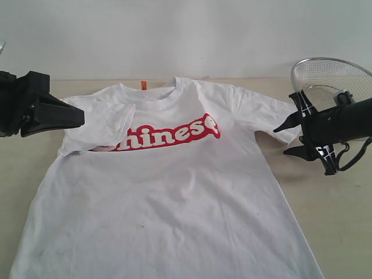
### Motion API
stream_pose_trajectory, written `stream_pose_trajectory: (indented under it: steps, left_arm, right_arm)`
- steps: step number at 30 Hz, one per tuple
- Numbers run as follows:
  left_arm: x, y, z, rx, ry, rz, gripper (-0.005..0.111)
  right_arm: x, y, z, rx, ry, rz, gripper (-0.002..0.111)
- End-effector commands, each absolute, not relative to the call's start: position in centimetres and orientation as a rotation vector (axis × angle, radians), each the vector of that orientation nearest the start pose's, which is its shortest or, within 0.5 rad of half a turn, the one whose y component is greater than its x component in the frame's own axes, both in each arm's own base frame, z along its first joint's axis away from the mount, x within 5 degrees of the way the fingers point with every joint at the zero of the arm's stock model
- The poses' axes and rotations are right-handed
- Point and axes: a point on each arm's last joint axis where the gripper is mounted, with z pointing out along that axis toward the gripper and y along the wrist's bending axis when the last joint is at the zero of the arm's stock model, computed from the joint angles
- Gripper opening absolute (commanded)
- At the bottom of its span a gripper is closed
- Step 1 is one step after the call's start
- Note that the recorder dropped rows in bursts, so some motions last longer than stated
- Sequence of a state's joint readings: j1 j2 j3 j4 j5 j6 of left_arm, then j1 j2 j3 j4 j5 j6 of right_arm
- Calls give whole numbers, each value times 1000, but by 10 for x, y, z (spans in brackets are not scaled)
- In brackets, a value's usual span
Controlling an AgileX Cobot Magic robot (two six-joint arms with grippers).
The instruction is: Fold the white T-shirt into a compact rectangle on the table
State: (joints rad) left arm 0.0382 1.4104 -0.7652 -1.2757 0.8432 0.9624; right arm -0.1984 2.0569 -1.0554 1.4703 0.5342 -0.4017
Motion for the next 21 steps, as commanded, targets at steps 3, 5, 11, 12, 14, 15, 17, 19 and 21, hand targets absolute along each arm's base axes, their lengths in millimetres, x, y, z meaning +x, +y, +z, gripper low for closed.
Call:
stream_pose_trajectory:
  steps: [3, 5, 11, 12, 14, 15, 17, 19, 21]
  left_arm:
    - [259, -56, 246, 115, 2331, -1014, 5]
    - [259, -56, 246, 113, 2331, -1012, 5]
    - [260, -55, 246, 110, 2330, -1006, 5]
    - [260, -55, 246, 110, 2330, -1006, 5]
    - [260, -55, 246, 110, 2330, -1006, 5]
    - [260, -55, 246, 110, 2330, -1006, 5]
    - [259, -55, 245, 118, 2335, -1000, 5]
    - [259, -55, 245, 120, 2336, -999, 5]
    - [259, -55, 245, 120, 2336, -999, 5]
  right_arm:
    - [386, -35, 105, 1408, 2207, 947, 50]
    - [386, -37, 104, 1418, 2198, 931, 50]
    - [387, -27, 93, 1440, 2226, 962, 50]
    - [387, -22, 88, 1447, 2234, 961, 50]
    - [388, -19, 83, 1452, 2237, 931, 50]
    - [388, -19, 81, 1458, 2235, 908, 50]
    - [388, -21, 80, 1458, 2231, 872, 49]
    - [389, -23, 80, 1444, 2233, 834, 42]
    - [389, -25, 79, 1435, 2234, 809, 26]
